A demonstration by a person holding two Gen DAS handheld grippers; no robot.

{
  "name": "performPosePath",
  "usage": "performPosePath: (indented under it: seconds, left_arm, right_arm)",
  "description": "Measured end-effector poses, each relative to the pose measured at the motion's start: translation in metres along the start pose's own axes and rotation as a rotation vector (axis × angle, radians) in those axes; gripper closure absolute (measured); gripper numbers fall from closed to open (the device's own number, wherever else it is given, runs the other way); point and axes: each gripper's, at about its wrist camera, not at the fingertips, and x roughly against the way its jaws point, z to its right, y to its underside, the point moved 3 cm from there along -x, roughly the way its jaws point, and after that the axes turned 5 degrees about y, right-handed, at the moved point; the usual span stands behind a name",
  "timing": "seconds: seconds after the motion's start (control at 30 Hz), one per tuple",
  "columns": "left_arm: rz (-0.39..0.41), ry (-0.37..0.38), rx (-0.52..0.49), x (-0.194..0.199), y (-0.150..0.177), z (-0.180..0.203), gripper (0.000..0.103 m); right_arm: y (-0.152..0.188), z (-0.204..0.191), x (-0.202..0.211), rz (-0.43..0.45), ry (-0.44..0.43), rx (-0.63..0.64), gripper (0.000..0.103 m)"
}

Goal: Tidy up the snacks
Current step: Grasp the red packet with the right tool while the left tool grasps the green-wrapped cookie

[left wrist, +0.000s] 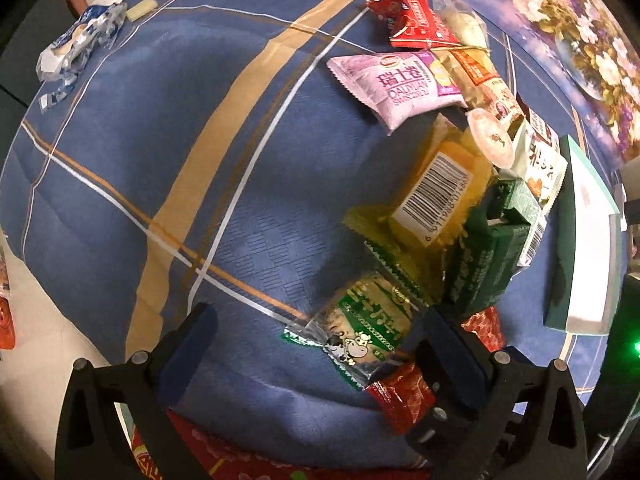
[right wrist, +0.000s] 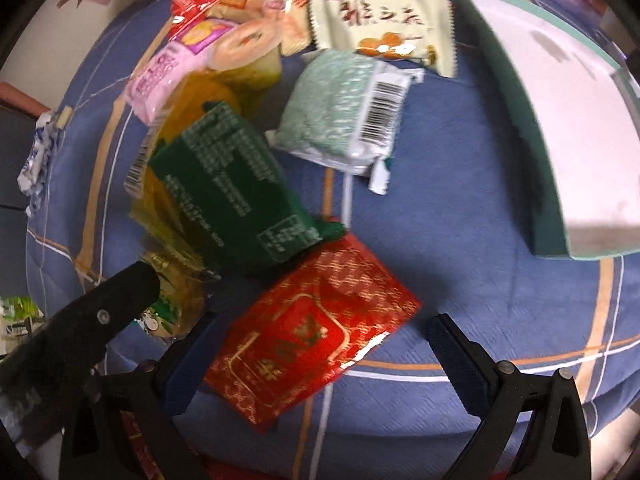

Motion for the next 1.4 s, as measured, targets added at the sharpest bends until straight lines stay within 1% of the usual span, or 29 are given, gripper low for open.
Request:
performPosePath:
  seconds: [0.07,0.2,0.4,0.53,0.6,0.67,0.7,0.77,0.83,0.9,0.97,1.0,1.1,1.2,1.27,1.4]
  left_arm:
    - [-0.001,0.004,0.004,0.000,0.002,-0.010,0.000]
    - [-0.012,0.000,-0.008,-0.007,0.004,-0.011,0.000]
    - [-0.031,-0.018,-0.031,-0.019,0.006,-0.004,0.000]
    - [-0.044,-0.035,-0.074,-0.027,0.007,0.004,0.000]
    - [-0.051,-0.044,-0.087,-0.032,0.008,0.008,0.001]
    - [-0.060,-0.045,-0.095,-0.037,0.007,0.010,0.010]
    - [-0.069,-0.043,-0.096,-0.041,0.007,0.012,0.013]
    - [-0.089,-0.034,-0.098,-0.046,0.010,0.014,0.024]
    - [-0.099,-0.039,-0.096,-0.053,0.011,0.016,0.027]
    - [-0.103,-0.039,-0.090,-0.061,0.010,0.018,0.032]
    - [-0.102,-0.036,-0.086,-0.069,0.006,0.017,0.033]
    - [-0.099,-0.035,-0.086,-0.068,0.016,0.020,0.033]
    - [-0.100,-0.033,-0.081,-0.071,0.016,0.021,0.034]
    - [-0.105,-0.031,-0.082,-0.047,0.025,0.014,0.036]
    - [-0.100,-0.030,-0.080,-0.047,0.028,0.014,0.037]
    - [-0.092,-0.021,-0.073,-0.036,0.031,0.011,0.038]
  right_arm:
    - [-0.003,-0.007,-0.007,0.000,0.017,0.014,0.000]
    - [-0.005,-0.025,-0.016,0.000,0.034,0.038,0.000]
    - [0.004,-0.018,-0.024,-0.018,0.030,0.024,0.000]
    - [0.007,-0.016,-0.035,-0.028,0.028,0.000,0.000]
    - [0.010,-0.014,-0.039,-0.027,0.028,-0.008,0.003]
    - [0.011,-0.015,-0.042,-0.020,0.019,-0.014,0.009]
    - [0.012,-0.015,-0.044,-0.016,0.017,-0.016,0.010]
    - [0.015,-0.014,-0.045,-0.010,0.016,-0.020,0.017]
    - [0.013,-0.006,-0.043,-0.007,0.015,-0.022,0.022]
    - [0.012,-0.007,-0.046,-0.005,0.009,-0.029,0.026]
    - [0.014,-0.007,-0.047,-0.001,0.003,-0.039,0.031]
    - [0.018,-0.004,-0.042,-0.001,0.001,-0.039,0.033]
    - [0.019,-0.006,-0.044,0.003,-0.006,-0.047,0.039]
    - [0.026,-0.009,-0.037,0.010,-0.017,-0.050,0.046]
    - [0.027,-0.013,-0.040,0.019,-0.023,-0.052,0.049]
    - [0.029,0.008,-0.010,0.030,-0.026,-0.048,0.052]
